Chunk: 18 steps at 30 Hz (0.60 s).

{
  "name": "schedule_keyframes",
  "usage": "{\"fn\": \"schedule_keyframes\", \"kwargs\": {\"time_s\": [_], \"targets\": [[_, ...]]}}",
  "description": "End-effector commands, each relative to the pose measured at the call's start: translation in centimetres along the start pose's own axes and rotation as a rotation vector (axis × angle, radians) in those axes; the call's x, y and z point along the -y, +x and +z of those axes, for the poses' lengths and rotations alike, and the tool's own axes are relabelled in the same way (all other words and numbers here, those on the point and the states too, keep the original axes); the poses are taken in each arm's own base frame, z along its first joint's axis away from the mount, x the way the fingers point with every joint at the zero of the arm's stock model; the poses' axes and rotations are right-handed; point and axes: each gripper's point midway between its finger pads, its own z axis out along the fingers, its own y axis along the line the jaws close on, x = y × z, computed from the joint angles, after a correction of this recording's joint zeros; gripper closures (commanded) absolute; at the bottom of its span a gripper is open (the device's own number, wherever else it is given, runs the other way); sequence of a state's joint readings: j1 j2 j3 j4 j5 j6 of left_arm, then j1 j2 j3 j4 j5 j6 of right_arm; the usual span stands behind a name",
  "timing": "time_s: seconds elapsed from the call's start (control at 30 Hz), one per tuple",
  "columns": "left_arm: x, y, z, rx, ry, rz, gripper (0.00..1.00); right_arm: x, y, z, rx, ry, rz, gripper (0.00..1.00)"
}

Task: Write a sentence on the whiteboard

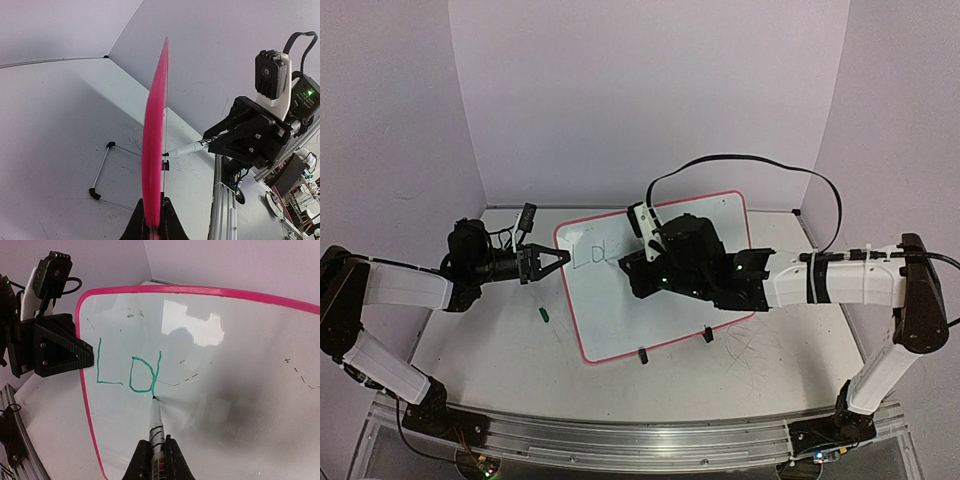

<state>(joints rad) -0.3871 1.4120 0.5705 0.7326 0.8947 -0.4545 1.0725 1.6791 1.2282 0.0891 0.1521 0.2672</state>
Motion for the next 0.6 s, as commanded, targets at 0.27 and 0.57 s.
{"fn": "schedule_keyframes", "kwargs": {"time_s": [0.27, 0.57], "targets": [[1.1, -0.8, 0.4, -0.005, 0.030, 0.085, 1.00, 1.4, -3.9, -0.6, 0.108, 0.102, 0.013, 1.00], [1.0, -0.8, 0.4, -0.008, 0.031, 0.085, 1.00, 2.3, -5.3, -0.8, 0.141, 0.139, 0.025, 1.00]]}}
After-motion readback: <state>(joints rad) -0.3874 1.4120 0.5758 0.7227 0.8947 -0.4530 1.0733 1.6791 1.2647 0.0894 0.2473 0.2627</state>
